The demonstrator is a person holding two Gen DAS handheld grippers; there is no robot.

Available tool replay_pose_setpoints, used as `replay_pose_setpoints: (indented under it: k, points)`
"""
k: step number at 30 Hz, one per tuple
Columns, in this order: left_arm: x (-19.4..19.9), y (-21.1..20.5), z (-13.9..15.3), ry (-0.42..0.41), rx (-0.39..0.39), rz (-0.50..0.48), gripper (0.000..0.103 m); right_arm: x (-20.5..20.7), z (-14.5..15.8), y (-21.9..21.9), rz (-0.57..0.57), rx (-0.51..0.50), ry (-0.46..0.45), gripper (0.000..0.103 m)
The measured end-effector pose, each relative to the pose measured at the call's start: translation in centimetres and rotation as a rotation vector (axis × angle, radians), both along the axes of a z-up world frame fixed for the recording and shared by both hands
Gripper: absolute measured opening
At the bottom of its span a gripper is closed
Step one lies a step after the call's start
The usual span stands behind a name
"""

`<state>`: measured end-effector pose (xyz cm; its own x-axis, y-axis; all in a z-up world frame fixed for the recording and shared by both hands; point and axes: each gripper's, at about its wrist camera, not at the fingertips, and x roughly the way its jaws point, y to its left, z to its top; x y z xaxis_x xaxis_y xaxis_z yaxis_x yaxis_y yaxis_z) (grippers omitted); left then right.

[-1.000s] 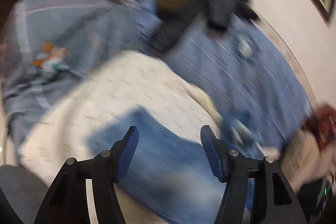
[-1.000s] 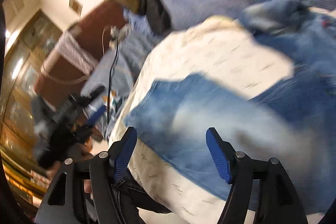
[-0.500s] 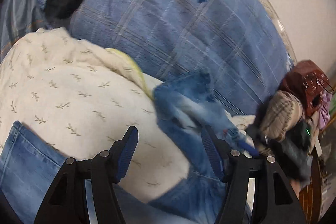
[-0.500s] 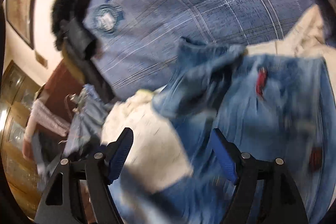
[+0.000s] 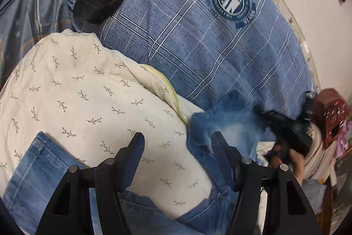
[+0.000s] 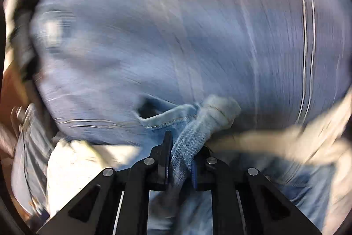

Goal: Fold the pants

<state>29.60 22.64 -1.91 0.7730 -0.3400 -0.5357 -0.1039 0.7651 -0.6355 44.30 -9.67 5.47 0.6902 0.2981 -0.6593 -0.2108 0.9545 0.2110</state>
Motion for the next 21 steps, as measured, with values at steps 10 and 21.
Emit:
replay_pose_setpoints:
  k: [10,21]
  points:
    - [-1.2,5.9,3.2,-0.038,-0.125,0.122,0.063,-8.6,6.1,15.8,0.534,-0.025,-0.113,0.003]
    - [-0.7,9.0,1.8,0.047,-0.201,0.286,0.067,-4.9,0.5,21.8,0.403,-0.198,-0.033,0.071]
